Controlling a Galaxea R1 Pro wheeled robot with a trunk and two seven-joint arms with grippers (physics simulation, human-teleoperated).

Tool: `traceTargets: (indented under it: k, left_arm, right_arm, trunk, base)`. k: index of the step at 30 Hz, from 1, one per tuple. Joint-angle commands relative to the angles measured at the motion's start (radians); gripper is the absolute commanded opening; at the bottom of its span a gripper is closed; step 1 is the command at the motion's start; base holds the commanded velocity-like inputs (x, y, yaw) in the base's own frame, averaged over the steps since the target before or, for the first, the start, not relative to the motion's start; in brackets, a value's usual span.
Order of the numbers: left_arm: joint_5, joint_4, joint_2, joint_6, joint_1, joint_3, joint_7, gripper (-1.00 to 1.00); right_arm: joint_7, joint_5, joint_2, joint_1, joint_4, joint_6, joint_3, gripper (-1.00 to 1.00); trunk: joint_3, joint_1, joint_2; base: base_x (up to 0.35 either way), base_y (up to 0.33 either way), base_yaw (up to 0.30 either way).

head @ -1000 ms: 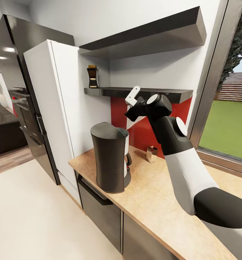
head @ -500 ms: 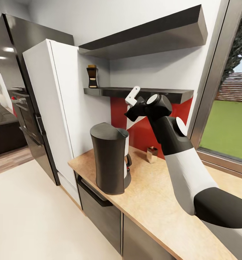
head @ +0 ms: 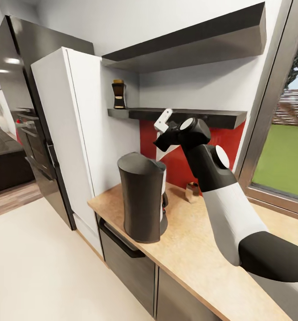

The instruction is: Set up a coffee station on the kitchen countertop: keep the coffee maker on the countertop, move the bottle of coffee from the kitchen shelf to the counter next to the coffee maker, place a paper coffee filter on top of the coffee maker, put the saucer next to the coffee maker with the coffee cup on the saucer, and place the electric kettle next to the coffee maker.

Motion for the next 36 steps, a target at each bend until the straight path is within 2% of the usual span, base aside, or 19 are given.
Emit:
traceTargets:
  k: [1, 23, 30, 36]
  left_arm:
    - [-0.004, 0.001, 0.001, -0.004, -0.001, 0.008, -0.006, 1.0]
    - [0.002, 0.003, 0.002, -0.004, 0.0, 0.007, -0.007, 1.0]
    - [0.002, 0.004, 0.002, -0.004, 0.001, 0.007, -0.007, 1.0]
    - [0.002, 0.004, 0.002, -0.004, 0.0, 0.007, -0.007, 1.0]
  right_arm:
    - [0.007, 0.008, 0.001, 0.0, 0.0, 0.004, 0.0, -1.0]
    - [0.003, 0.012, 0.001, 0.0, 0.003, 0.004, -0.001, -1.0]
    - [0.004, 0.011, 0.001, 0.0, 0.054, 0.004, -0.001, -1.0]
    - [0.004, 0.011, 0.001, 0.0, 0.062, 0.004, -0.001, -1.0]
  trunk:
    - [-0.001, 0.001, -0.001]
    - [-0.001, 0.001, -0.001]
    - [-0.001, 0.001, -0.001]
    - [-0.001, 0.001, -0.001]
  base:
    - [0.096, 0.2, 0.0]
    - [0.044, 0.003, 0.0]
    - [0.005, -0.002, 0.0]
    - [0.0, 0.0, 0.0]
